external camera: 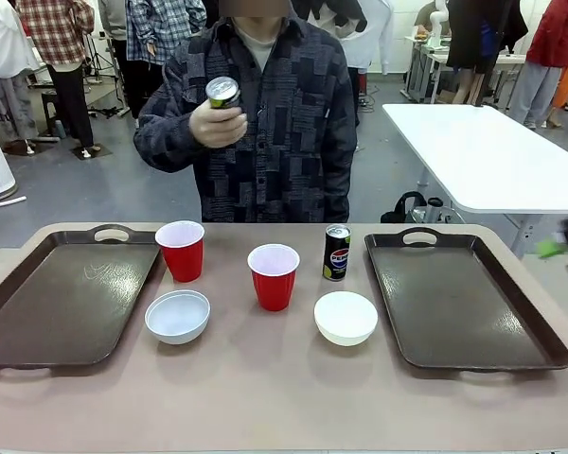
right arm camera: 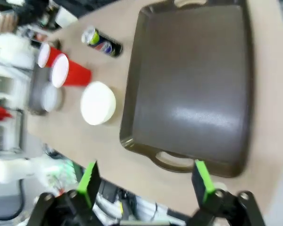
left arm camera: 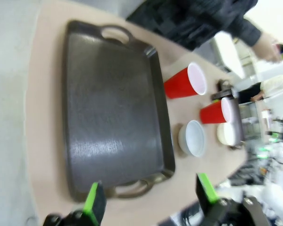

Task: Prepare tableware on both trays.
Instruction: Pick up a Picnic Bowl from the table and place it on a Handle tray.

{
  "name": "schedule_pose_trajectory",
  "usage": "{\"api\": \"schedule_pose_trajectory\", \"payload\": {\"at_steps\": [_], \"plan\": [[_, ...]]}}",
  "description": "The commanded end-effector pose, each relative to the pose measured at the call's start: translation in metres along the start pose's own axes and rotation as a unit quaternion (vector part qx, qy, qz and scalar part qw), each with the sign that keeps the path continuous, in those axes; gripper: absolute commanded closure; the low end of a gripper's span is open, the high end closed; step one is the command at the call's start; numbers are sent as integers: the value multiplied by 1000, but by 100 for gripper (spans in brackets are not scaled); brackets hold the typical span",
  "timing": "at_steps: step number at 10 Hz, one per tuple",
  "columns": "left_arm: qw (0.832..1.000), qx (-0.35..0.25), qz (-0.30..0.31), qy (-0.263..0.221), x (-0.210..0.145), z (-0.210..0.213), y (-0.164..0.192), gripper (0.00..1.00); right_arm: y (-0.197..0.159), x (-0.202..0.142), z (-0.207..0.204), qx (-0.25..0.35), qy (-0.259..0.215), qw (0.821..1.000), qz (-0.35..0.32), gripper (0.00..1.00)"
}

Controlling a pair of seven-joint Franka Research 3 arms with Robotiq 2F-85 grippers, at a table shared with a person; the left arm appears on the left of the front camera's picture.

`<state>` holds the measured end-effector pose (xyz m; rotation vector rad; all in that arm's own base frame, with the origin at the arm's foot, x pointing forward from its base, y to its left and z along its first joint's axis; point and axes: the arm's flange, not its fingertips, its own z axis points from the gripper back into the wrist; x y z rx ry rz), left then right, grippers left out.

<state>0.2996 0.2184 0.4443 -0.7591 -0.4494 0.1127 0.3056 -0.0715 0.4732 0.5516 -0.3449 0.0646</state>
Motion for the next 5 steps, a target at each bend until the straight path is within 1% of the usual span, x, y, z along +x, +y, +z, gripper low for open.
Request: {"api": "schedule_pose_trajectory", "payload": {"at_steps": [1,2,3,5], "plan": [[1000,-7,0,-5,0,2,2,0,100,-93,-130,-71,34,997,15,0],[1000,-7,0,-5,0,2,2,0,119,-103,-154,-95,44,994,27,0],[1000,-7,0,-5,0,2,2,0,148,-115,-193,-127,51,990,42,0],[1000,-7,0,-5,0,2,2,0,182,-135,-246,-156,66,984,60,0]]}}
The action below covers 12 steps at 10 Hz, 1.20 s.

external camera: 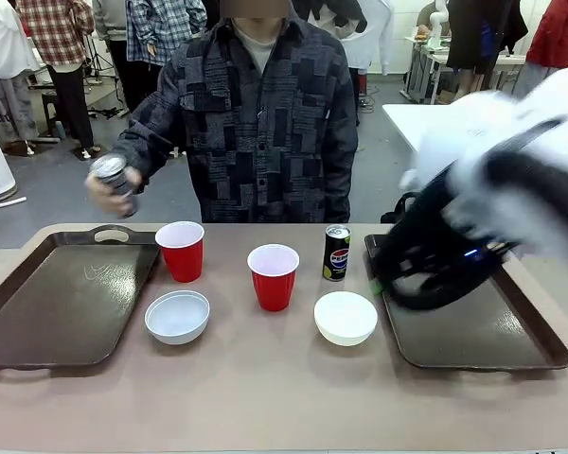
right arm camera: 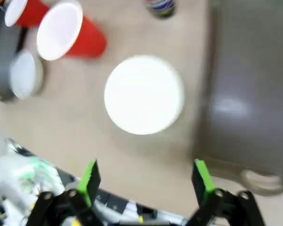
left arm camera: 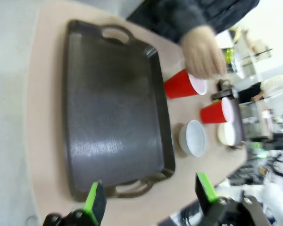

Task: Prepare tableware on both trays.
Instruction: Pick up a Picnic Bowl from the table and place it on a Handle tray.

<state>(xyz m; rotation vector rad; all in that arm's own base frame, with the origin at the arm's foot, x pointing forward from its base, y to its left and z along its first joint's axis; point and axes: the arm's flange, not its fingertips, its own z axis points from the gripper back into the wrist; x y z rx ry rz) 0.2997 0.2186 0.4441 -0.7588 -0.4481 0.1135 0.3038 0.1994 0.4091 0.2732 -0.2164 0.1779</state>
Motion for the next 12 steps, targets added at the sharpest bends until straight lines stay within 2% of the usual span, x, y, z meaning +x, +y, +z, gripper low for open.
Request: {"api": "schedule_pose_trajectory", "payload": {"at_steps": [1,2,4,5,6,12], "plan": [[1000,-7,-1,-5,0,2,1,0,24,-93,-88,-42,0,999,-2,0],[1000,-7,-1,-5,0,2,1,0,30,-88,-107,-67,-1,998,-4,0],[1000,-7,-1,-5,0,2,1,0,22,-81,-121,-96,-8,995,-10,0],[1000,-7,-1,-5,0,2,1,0,18,-80,-116,-86,2,996,-9,0],[1000,-7,-1,-5,0,2,1,0,62,-63,-132,-87,14,996,7,0],[1000,-7,-1,-5,0,2,1,0,60,-60,-135,-96,8,995,7,0]]}}
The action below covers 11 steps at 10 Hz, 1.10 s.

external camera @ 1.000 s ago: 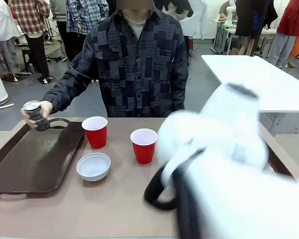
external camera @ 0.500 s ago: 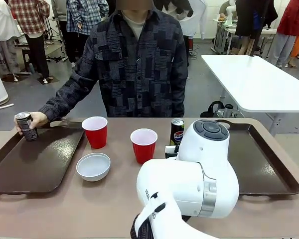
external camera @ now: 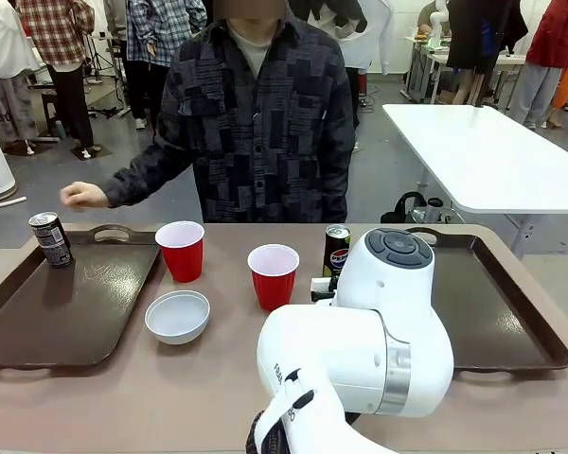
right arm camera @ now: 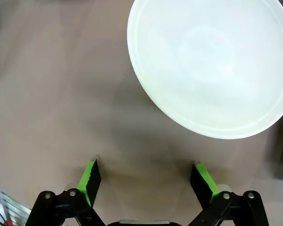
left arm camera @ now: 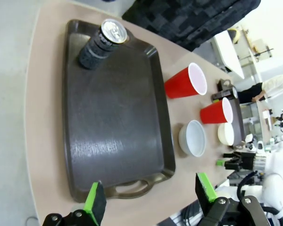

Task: Prepare tableware on both trays.
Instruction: Pick up a Picnic Bowl from the table and place it on a Handle tray.

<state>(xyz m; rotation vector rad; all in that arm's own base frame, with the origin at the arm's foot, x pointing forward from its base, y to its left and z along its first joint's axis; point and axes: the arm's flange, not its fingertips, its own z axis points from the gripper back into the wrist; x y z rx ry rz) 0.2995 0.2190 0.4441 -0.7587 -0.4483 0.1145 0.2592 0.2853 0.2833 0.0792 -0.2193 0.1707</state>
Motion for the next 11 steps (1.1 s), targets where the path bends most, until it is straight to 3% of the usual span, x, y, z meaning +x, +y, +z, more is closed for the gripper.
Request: {"api": "schedule_pose_trajectory", "payload": {"at_steps": [1,5,7,8,9,11], "plan": [[1000,-8,-1,-5,0,1,1,0,1,-2,15,4,-9,1000,-8,0],[1000,-8,-1,-5,0,1,1,0,12,12,106,15,-77,996,-33,0],[1000,-8,-1,-5,0,1,1,0,7,19,114,-16,-87,995,-43,0],[1000,-8,-1,-5,0,1,1,0,1,28,108,-55,-121,989,-72,0],[1000,-8,-1,-5,0,1,1,0,5,25,114,-2,-94,995,-27,0],[1000,-8,-1,-5,0,1,1,0,5,25,114,-2,-94,995,-27,0]]}}
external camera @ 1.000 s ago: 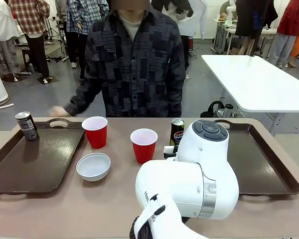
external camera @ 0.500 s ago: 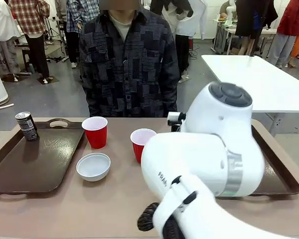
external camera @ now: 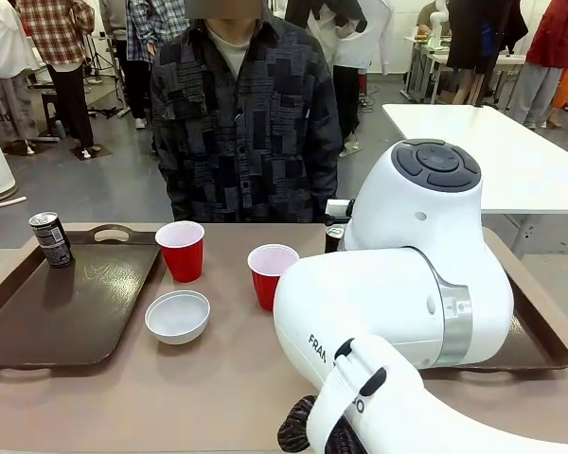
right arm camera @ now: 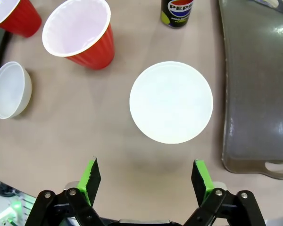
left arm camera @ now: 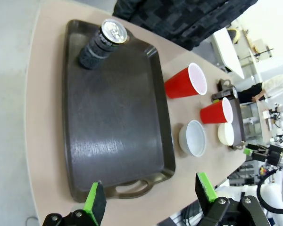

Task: Prepare tableware on both trays.
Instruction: Pick up a Picnic Bowl from the table and place it on a Handle tray.

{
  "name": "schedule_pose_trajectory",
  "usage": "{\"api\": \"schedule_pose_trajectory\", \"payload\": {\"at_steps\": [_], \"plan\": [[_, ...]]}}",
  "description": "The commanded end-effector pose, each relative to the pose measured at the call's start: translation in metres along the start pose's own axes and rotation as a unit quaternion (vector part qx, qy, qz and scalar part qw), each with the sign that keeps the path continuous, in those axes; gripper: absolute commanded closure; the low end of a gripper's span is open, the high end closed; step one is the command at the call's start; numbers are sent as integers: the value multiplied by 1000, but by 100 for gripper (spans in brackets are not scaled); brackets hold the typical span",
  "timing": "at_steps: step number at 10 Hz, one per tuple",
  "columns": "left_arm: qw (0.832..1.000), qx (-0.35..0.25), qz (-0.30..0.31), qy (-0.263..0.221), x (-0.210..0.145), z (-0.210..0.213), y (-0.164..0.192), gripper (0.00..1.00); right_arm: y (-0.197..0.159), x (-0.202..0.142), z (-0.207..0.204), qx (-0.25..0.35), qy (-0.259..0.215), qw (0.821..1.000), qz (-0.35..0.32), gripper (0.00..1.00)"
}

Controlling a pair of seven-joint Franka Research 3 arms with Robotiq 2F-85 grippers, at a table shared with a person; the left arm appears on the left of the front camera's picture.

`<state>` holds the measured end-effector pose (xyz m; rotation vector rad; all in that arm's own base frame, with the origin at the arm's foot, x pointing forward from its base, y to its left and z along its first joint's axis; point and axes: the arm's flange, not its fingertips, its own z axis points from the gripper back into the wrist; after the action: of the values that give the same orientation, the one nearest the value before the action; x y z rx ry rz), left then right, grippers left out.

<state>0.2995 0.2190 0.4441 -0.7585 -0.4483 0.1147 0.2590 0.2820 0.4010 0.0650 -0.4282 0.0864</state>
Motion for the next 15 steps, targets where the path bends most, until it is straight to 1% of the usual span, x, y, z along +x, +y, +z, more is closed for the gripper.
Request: {"api": "schedule_pose_trajectory", "payload": {"at_steps": [1,3,4,5,6,8,9,10,13,15], "plan": [[1000,-8,-1,-5,0,1,1,0,1,-1,-1,18,11,1000,8,0],[1000,-8,-1,-5,0,1,1,0,1,-1,-1,18,11,1000,8,0],[1000,-8,-1,-5,0,1,1,0,1,-1,0,1,2,1000,2,0],[1000,-8,-1,-5,0,1,1,0,-9,13,-2,-4,19,1000,-17,0],[1000,-8,-1,-5,0,1,1,0,-23,28,-9,-28,48,998,-20,0],[1000,-8,-1,-5,0,1,1,0,-47,55,-29,-24,98,994,-39,0],[1000,-8,-1,-5,0,1,1,0,-57,65,-36,-13,103,994,-42,0],[1000,-8,-1,-5,0,1,1,0,-57,69,-46,-13,114,992,-47,0],[1000,-8,-1,-5,0,1,1,0,-44,75,-74,-18,121,991,-52,0],[1000,-8,-1,-5,0,1,1,0,-34,76,-84,-26,112,992,-54,0]]}}
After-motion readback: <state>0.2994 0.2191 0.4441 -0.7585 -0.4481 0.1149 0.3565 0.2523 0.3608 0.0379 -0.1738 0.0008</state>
